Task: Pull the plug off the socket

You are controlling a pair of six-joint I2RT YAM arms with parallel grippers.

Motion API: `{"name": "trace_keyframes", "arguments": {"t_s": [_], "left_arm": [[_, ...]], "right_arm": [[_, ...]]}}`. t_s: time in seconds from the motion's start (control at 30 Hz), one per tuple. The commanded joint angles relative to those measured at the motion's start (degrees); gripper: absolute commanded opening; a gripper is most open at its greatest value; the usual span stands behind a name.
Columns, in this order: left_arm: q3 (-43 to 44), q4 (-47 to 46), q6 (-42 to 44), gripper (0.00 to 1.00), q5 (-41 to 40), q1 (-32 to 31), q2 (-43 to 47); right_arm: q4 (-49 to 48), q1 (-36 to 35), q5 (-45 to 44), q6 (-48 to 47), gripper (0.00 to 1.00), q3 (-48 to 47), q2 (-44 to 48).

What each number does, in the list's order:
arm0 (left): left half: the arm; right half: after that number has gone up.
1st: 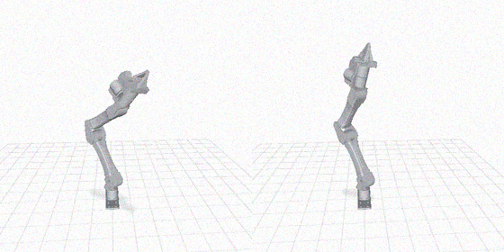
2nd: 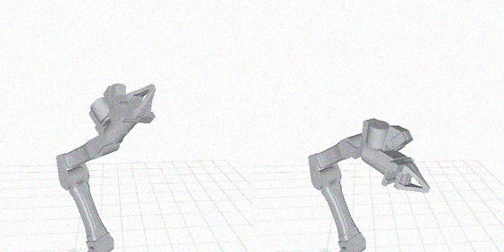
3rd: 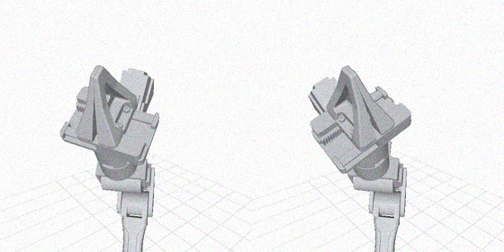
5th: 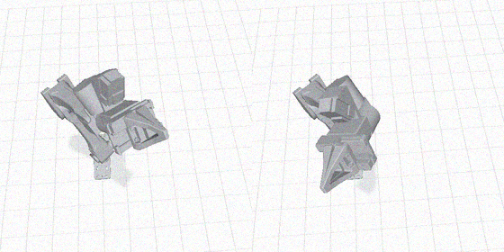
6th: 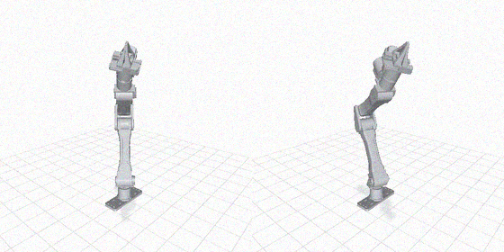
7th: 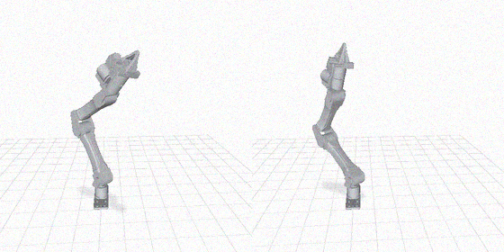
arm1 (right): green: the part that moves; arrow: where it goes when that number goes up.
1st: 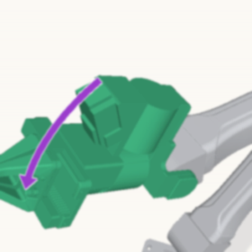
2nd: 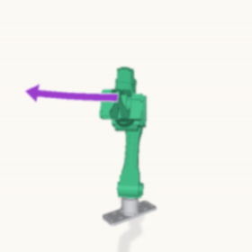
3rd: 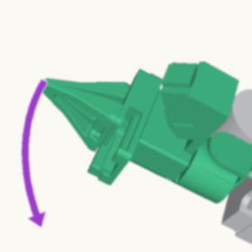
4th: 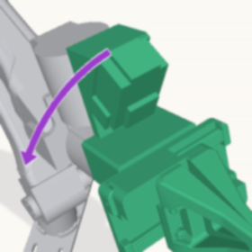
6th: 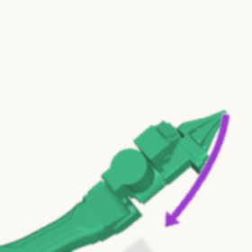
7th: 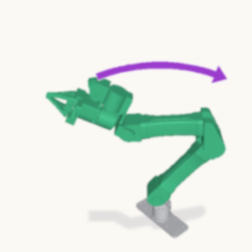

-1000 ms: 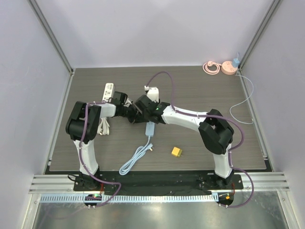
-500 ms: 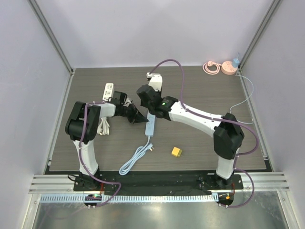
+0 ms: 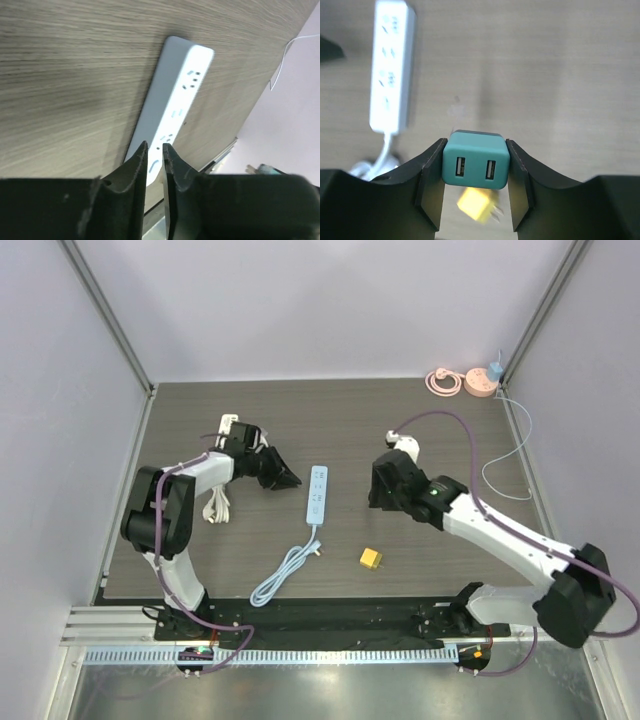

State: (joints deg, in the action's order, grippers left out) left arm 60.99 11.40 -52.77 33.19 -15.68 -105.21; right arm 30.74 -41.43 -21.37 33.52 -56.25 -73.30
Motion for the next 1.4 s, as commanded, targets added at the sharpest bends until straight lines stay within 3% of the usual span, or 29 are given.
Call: {"name": "trace_keyframes", "arguments": {"t_s": [0.0,0.17,0.37,0.63,0.77,1.03,1.37], "left_arm": [[1.94,2.13,4.25,0.20,-2.08,0.21,4.57],[1.76,2.66,5.84,0.22,-3.56,0.21,7.03],[1.76,3.28,7.68,0.27,-5.42,-0.05,8.88],[2.29,4.07,8.92,0.50,-5.59,-1.63,8.88],[2.55,4.07,9.27,0.52,-5.07,-2.16,8.88],[2.64,4.25,9.53,0.53,-4.98,-2.69,8.53],[2.64,4.51,9.88,0.57,-6.03,-3.12,8.79]], "right_arm": [[7.57,2.23,7.56,1.90,0.03,3.51,7.88],[8.11,6.70,15.99,4.89,0.07,11.06,14.49],[-1.10,17.51,32.86,10.07,0.07,21.69,19.68],[-17.19,29.29,52.80,20.44,0.10,34.44,21.27],[-23.44,29.74,54.50,24.92,0.16,37.09,20.21],[-25.29,29.74,52.92,24.84,0.33,38.58,18.10],[-26.61,29.74,51.51,23.09,0.48,40.52,16.09]]}}
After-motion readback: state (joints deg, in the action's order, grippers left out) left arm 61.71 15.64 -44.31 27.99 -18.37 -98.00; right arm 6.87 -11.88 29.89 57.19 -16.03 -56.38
